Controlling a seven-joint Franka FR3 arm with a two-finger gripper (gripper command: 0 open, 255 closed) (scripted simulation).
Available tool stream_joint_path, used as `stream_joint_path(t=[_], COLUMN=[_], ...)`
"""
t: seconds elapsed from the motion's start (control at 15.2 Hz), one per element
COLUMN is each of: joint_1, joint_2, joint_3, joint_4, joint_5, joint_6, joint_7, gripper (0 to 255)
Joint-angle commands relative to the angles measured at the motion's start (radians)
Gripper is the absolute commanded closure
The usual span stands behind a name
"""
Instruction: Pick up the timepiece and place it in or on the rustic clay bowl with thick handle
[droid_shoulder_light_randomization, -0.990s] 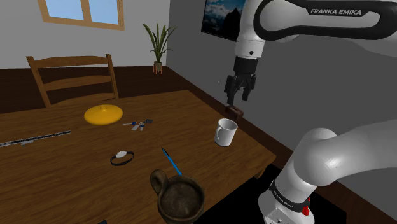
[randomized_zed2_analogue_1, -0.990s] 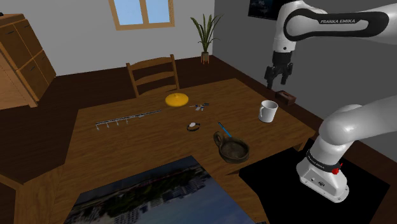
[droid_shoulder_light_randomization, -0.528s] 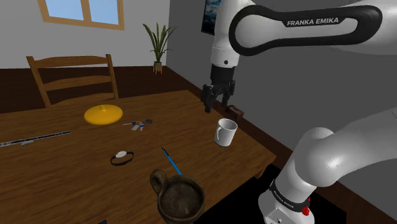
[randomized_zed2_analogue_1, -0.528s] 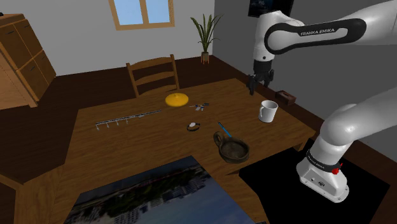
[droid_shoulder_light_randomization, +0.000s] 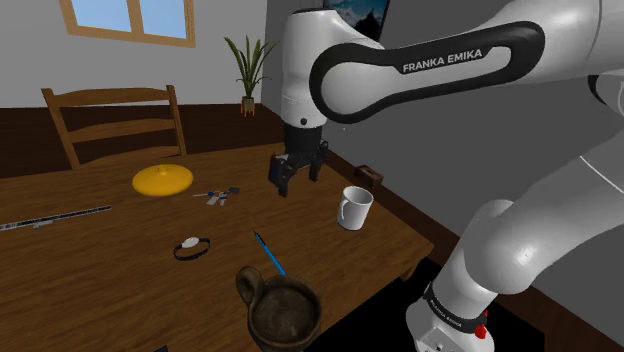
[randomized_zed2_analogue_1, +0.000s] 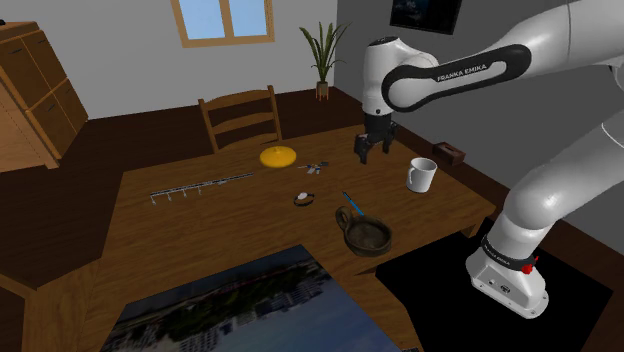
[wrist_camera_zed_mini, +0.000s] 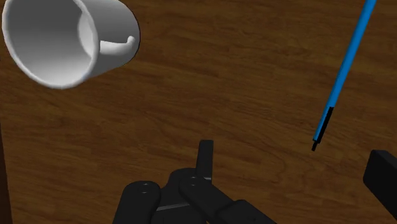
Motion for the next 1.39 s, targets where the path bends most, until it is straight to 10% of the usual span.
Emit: stream_joint_path(t=[0.0, 0.53, 0.99, 1.32], joint_1=[-0.001, 0.026, 0.165, 0.169], joint_2=[0.072, 0.394, 0.709, 0.735], joint_3=[0.046, 0.187, 0.191, 0.176], joint_4=[0.038, 0.237, 0.49, 0.469], joint_5=[-0.036, -0.287, -0.555, -0.579], joint_6=[0.039, 0.107, 0.055, 0.096], joint_7=[0.053, 0.306, 0.5, 0.515], gripper=[0, 0, 0, 0])
